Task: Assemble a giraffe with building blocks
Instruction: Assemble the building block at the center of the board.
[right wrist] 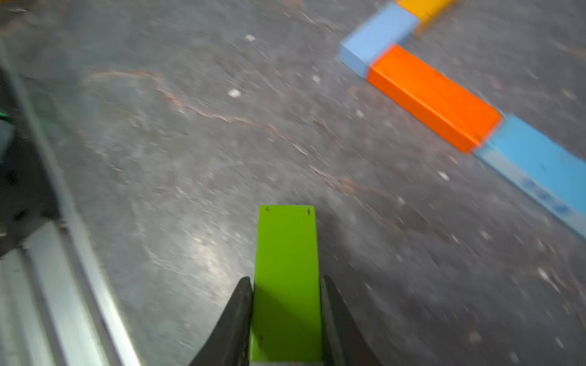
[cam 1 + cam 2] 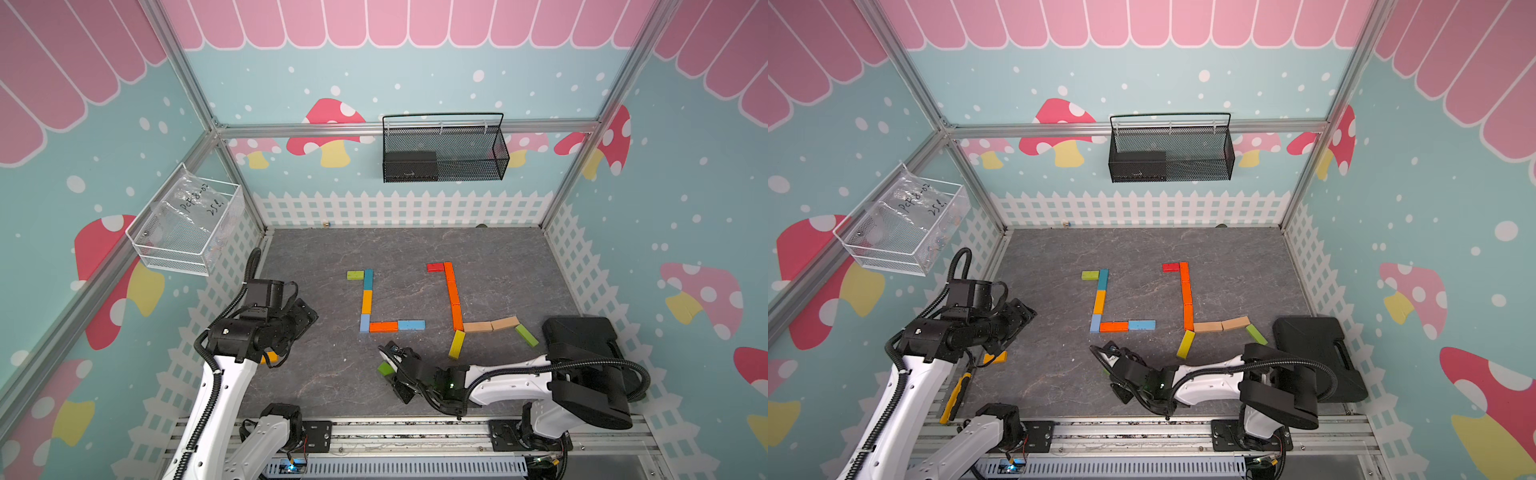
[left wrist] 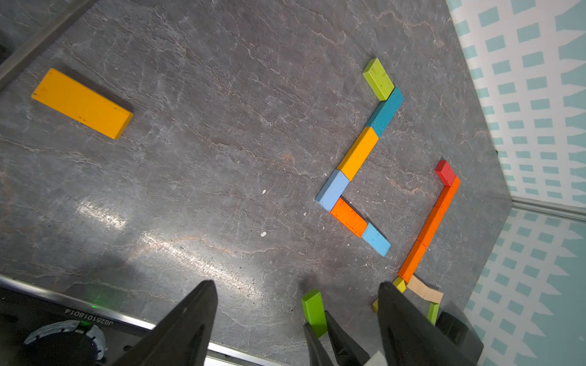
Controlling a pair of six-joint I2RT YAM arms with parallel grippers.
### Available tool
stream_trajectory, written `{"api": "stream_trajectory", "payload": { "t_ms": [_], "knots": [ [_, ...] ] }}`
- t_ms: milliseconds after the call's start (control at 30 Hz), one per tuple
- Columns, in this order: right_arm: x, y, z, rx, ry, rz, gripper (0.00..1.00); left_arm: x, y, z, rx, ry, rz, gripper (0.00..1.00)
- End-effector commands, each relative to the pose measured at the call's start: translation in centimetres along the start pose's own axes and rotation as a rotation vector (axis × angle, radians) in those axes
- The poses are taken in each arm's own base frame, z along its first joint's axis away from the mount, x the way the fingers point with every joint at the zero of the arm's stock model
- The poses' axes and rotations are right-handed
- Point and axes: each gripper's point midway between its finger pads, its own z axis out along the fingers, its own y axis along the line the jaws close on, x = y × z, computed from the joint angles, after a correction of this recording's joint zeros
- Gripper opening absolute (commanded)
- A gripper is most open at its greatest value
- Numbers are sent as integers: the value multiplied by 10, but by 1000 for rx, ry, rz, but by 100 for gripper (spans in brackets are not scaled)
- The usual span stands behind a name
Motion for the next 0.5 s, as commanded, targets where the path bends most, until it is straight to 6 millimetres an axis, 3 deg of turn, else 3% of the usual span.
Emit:
{"api": "stream_trajectory", "payload": {
  "t_ms": [0,233,467],
  "knots": [
    [10,-39,-11,177,-36,175,17,-4,-9,-2,58,-22,26,82],
    [48,-82,-17,333,-40,336,17,-4,-8,3,60,-26,10,83],
    [49,-101,-9,359,-21,278,21,-7,-10,13,48,-19,16,82]
  ]
}}
